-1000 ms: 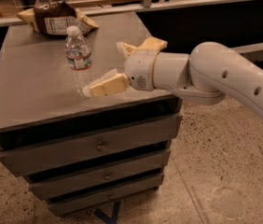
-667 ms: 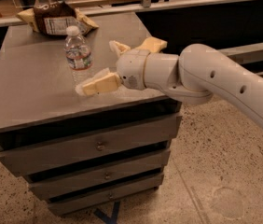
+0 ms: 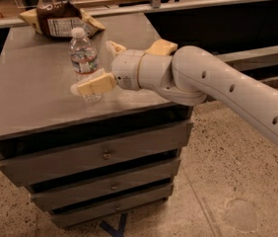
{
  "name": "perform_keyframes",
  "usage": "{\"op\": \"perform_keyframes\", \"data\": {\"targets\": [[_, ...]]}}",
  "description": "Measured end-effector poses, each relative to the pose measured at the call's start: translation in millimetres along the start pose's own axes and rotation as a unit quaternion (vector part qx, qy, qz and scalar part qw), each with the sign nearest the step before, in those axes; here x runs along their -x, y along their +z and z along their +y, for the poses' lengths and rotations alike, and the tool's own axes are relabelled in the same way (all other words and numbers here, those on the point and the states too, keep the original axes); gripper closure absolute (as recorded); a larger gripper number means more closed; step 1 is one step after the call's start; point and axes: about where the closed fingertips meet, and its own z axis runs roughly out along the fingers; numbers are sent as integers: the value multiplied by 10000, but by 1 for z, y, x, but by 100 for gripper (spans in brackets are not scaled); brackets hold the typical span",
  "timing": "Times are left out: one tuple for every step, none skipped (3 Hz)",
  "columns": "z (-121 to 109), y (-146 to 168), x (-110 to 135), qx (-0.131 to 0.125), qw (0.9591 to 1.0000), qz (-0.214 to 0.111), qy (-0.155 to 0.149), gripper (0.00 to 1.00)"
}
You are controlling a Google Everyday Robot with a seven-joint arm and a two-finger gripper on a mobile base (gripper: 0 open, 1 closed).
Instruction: Knock water bottle over
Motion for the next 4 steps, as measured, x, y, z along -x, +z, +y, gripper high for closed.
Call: {"op": "perform_keyframes", "data": {"targets": [[-5, 19, -3, 59, 10000, -42, 16, 0], [-6, 32, -2, 158, 9998, -78, -5, 16], [-5, 38, -2, 242, 9997, 31, -69, 39], [-9, 36, 1, 211, 9995, 211, -118, 62]]}}
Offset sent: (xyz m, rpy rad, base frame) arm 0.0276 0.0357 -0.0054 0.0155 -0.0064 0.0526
